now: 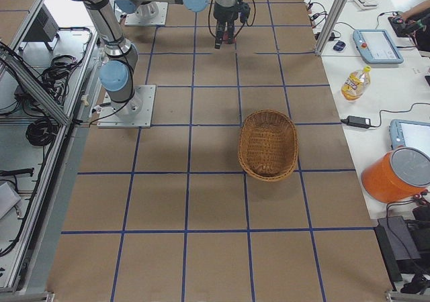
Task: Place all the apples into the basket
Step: 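Grasp the red apple with the left gripper and carry it to center, then release the red apple and move the left gripper to the dark red apple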
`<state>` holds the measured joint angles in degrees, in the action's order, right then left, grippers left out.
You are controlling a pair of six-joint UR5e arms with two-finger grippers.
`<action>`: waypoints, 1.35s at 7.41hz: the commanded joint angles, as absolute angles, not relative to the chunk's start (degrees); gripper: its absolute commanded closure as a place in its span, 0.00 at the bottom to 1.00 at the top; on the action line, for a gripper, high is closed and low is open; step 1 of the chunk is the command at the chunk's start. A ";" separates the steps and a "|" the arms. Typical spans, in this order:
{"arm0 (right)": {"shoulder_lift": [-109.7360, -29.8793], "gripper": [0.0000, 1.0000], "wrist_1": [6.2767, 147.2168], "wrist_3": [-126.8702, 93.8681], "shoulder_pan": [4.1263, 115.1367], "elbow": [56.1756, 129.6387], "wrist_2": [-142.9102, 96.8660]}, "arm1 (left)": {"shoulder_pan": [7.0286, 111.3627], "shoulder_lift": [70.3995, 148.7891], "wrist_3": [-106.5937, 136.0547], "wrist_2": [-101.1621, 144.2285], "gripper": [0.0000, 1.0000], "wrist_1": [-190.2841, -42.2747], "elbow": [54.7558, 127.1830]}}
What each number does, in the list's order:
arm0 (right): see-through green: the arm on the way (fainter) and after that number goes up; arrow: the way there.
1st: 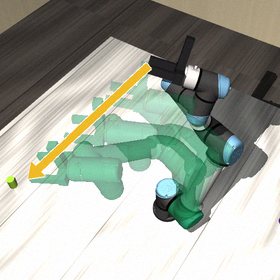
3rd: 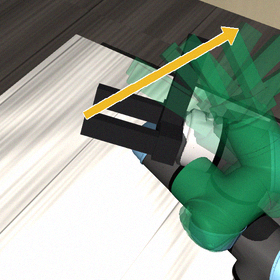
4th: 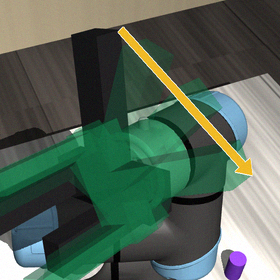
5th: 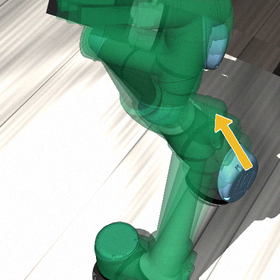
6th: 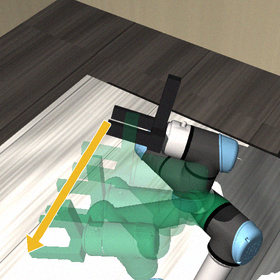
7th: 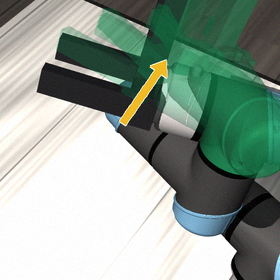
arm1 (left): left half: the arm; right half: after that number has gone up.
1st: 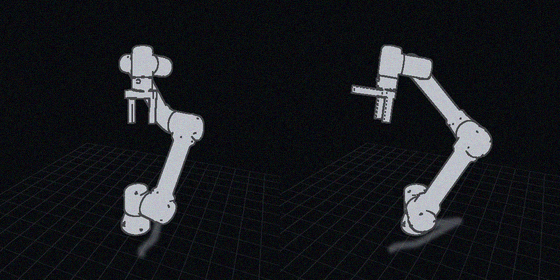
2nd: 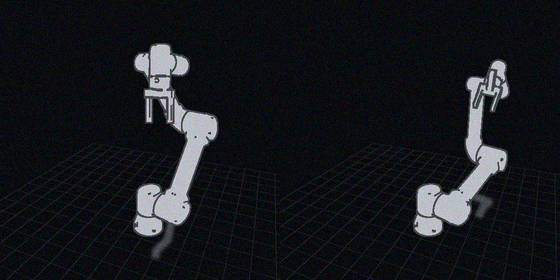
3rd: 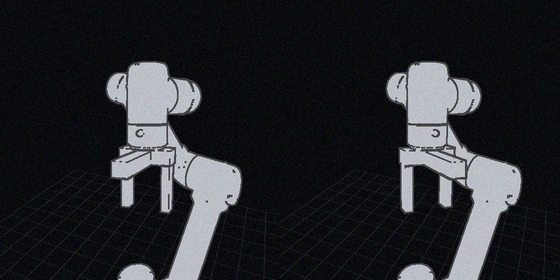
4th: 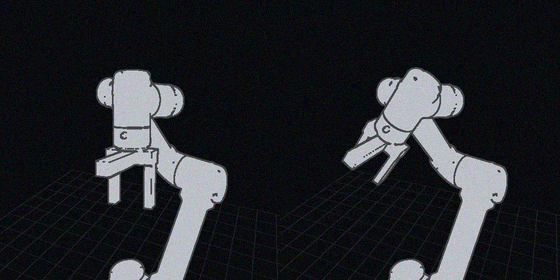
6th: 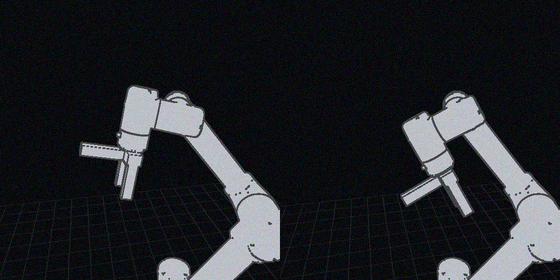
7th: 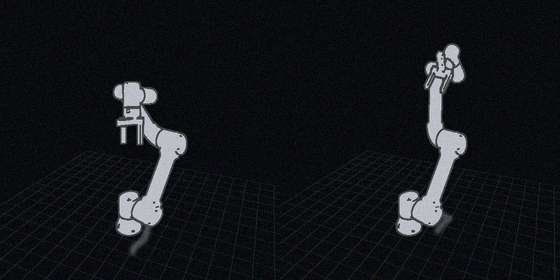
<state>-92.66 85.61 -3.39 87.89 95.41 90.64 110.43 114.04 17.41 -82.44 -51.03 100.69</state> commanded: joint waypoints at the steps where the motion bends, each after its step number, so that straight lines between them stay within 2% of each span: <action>1: -93.86 0.00 85.61 -3.25 87.89 94.84 90.44 | 111.97 117.24 17.41 -84.02 0.24 -48.80 99.32; 2: -94.13 0.00 85.61 -3.43 87.89 95.62 90.09 | 111.97 117.77 17.75 -84.37 0.00 -47.56 99.40; 4: -93.60 0.00 85.61 -3.34 87.89 95.71 90.00 | 111.36 115.59 16.96 -83.94 0.00 -48.16 98.53; 6: -94.22 0.00 85.52 -3.25 87.89 95.71 90.53 | 108.04 110.34 15.31 -84.64 0.00 -57.50 96.25; 9: -93.52 0.00 85.78 -3.87 87.89 95.71 89.83 | 90.85 100.83 -8.78 -93.14 0.00 -73.18 96.68; 10: -92.30 0.00 91.35 -4.13 88.06 95.71 89.30 | 83.48 99.33 -16.88 -93.34 0.00 -76.34 96.85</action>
